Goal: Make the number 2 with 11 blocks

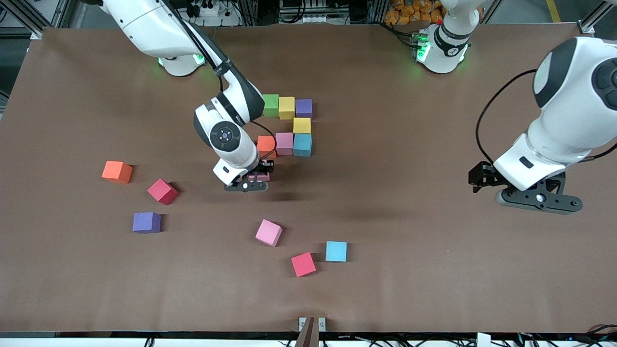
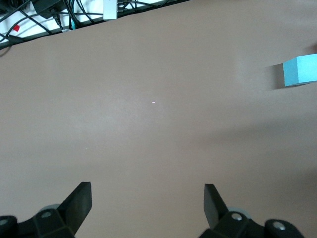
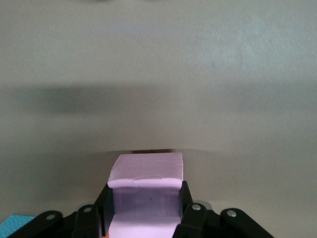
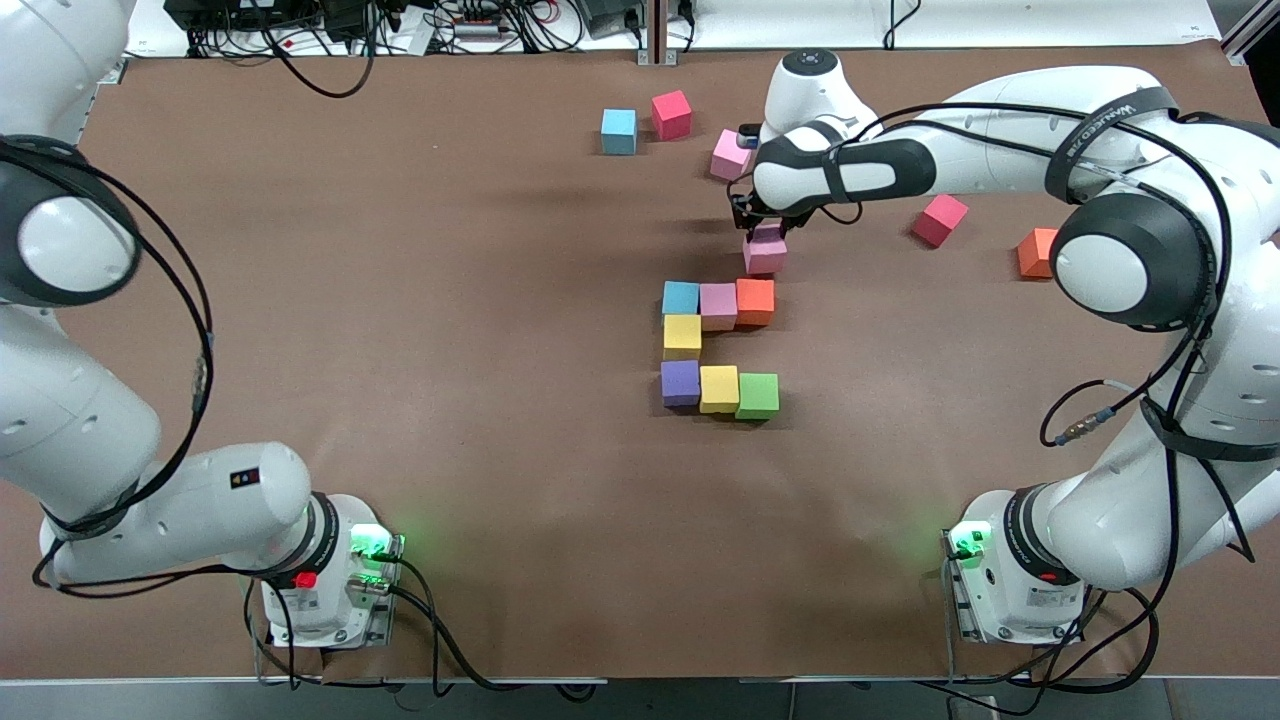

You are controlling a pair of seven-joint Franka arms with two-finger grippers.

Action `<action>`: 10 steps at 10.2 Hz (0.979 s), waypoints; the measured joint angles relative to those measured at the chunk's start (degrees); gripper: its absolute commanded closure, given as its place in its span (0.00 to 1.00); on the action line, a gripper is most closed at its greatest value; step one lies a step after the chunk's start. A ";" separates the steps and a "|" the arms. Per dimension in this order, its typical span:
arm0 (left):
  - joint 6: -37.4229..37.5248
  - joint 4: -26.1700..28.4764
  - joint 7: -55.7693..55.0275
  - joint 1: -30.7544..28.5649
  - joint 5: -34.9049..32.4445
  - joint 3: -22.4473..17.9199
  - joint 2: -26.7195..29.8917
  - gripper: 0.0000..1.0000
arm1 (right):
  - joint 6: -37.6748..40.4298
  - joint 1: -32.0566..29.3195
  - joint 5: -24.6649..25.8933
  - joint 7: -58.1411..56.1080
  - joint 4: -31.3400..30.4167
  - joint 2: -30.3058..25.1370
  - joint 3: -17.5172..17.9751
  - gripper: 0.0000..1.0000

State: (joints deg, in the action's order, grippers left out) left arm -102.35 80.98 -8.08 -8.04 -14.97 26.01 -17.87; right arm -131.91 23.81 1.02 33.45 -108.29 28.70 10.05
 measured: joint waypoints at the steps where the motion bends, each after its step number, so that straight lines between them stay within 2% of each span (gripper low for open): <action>1: 0.07 0.01 0.48 8.27 1.49 -8.88 1.44 0.00 | -0.33 0.48 0.00 1.46 -0.60 -0.24 0.02 1.00; 2: 0.21 0.03 1.24 15.69 2.79 -16.71 2.46 0.00 | -1.24 0.88 0.01 2.96 -1.08 -0.26 0.04 1.00; 3: 0.40 0.16 1.76 20.73 4.45 -22.37 3.16 0.00 | -2.89 1.15 0.01 3.92 -1.73 -0.27 0.04 1.00; 4: 0.49 0.58 2.71 22.34 5.43 -24.79 3.63 0.00 | -4.61 1.24 0.01 4.30 -2.64 -0.27 0.04 1.00; 7: -0.52 3.64 7.91 22.33 5.78 -29.11 5.58 0.00 | -6.23 1.26 0.01 4.40 -3.88 -0.27 0.02 1.00; 10: -0.27 6.01 8.32 22.19 5.81 -30.96 9.53 0.00 | -6.71 1.61 0.01 5.69 -3.97 -0.27 0.06 1.00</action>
State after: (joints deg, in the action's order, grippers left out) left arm -102.62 86.98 0.24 14.15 -9.17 -4.95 -8.34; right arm -138.62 25.43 1.03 39.14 -112.26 28.43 10.12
